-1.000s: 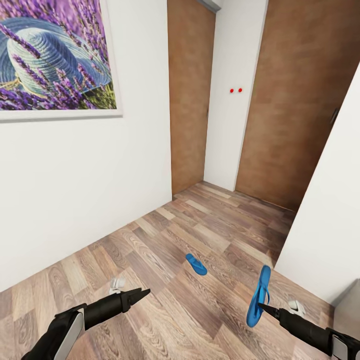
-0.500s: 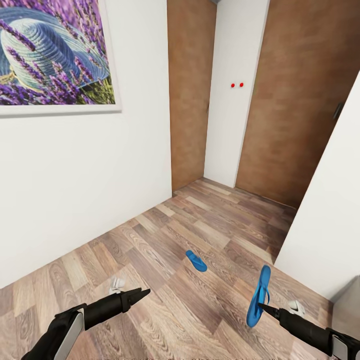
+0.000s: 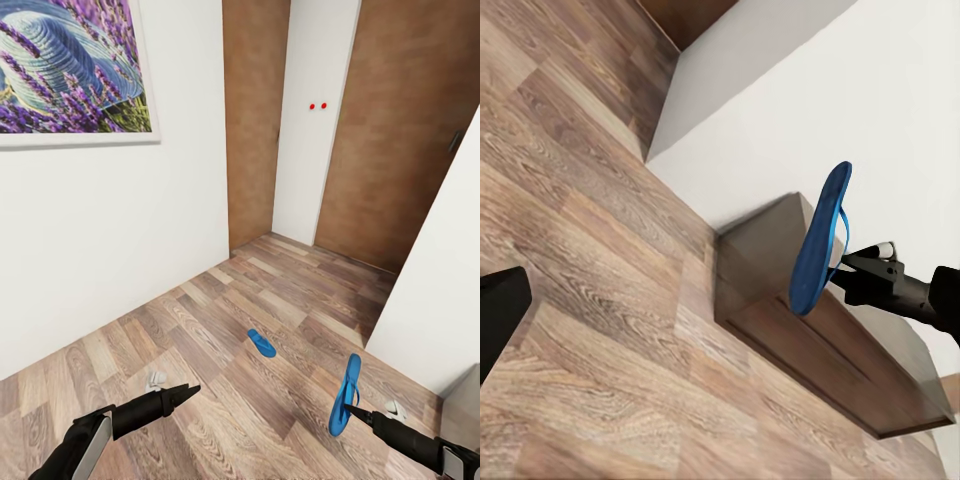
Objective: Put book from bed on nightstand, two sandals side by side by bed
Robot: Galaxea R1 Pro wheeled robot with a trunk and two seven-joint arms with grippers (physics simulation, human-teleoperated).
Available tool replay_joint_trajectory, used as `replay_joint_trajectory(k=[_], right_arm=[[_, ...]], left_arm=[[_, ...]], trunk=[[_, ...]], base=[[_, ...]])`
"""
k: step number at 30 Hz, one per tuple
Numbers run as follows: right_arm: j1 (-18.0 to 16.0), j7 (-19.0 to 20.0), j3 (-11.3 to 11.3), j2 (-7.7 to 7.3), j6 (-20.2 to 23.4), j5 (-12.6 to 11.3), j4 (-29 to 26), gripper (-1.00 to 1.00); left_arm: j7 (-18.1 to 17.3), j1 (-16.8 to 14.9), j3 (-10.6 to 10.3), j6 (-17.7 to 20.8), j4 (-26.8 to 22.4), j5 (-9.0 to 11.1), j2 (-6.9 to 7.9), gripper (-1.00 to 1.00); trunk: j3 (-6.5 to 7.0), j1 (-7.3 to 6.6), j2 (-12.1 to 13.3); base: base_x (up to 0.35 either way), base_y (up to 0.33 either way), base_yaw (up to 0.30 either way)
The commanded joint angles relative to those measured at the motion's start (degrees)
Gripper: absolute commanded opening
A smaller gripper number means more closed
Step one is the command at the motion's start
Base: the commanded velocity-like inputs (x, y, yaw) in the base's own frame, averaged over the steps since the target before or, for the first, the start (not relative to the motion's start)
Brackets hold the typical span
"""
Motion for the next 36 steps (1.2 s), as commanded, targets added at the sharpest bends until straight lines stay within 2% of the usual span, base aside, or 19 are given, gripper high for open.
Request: replay_joint_trajectory(k=[1, 17, 36], right_arm=[[-0.09, 0.18, 0.36, 0.01, 0.7, -0.67, 0.15, -1.0], [-0.09, 0.2, 0.36, 0.01, 0.7, -0.68, 0.15, -1.0], [-0.09, 0.24, 0.38, 0.01, 0.7, -0.67, 0.15, -1.0]], left_arm=[[-0.09, -0.03, 0.01, 0.51, 0.0, 0.32, 0.01, 1.0], [-0.09, -0.03, 0.01, 0.47, 0.0, 0.32, 0.01, 1.0], [0.0, -0.03, -0.08, 0.53, 0.0, 0.32, -0.06, 1.0]], trunk=[[-0.15, -0.01, -0.03], [-1.55, -0.01, -0.03], [-1.66, -0.01, -0.03]], base=[[0.0, 0.0, 0.0], [0.006, 0.0, 0.0], [0.286, -0.124, 0.0]])
